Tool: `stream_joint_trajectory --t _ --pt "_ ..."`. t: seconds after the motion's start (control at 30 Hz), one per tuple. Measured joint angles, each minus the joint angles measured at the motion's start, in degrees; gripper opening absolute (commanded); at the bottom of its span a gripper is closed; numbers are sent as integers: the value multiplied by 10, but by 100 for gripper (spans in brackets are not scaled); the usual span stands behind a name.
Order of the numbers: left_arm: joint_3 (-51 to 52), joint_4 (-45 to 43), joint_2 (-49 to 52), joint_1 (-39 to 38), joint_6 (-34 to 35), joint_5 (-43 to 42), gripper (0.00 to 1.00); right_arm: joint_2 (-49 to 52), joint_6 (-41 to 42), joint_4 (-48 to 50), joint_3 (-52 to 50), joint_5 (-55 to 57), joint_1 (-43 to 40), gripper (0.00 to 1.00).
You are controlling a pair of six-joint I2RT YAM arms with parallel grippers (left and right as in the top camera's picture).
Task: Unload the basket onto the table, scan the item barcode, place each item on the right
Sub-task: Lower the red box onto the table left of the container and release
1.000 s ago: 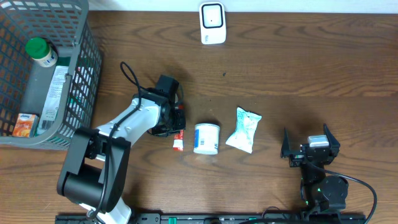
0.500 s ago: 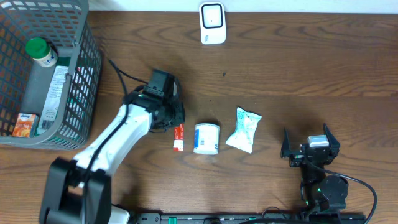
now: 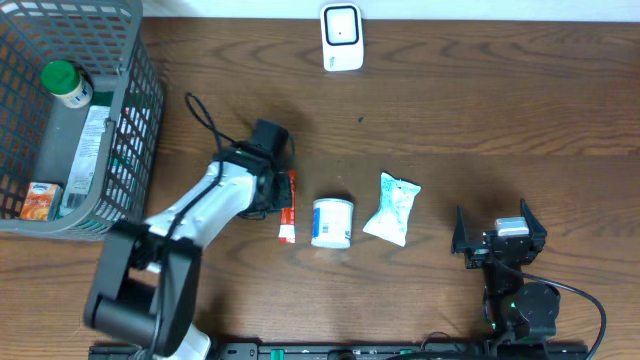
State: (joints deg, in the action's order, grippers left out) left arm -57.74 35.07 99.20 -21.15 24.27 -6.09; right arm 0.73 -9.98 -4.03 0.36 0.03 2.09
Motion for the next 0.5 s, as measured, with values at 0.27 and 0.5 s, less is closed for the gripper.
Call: stream_joint_trajectory --t 0.27,0.5 --pt "1 -8 32 -25 17 -30 8 0 0 0 0 0 0 99" --pt "1 -31 32 -31 16 -45 8 0 0 0 0 0 0 99"
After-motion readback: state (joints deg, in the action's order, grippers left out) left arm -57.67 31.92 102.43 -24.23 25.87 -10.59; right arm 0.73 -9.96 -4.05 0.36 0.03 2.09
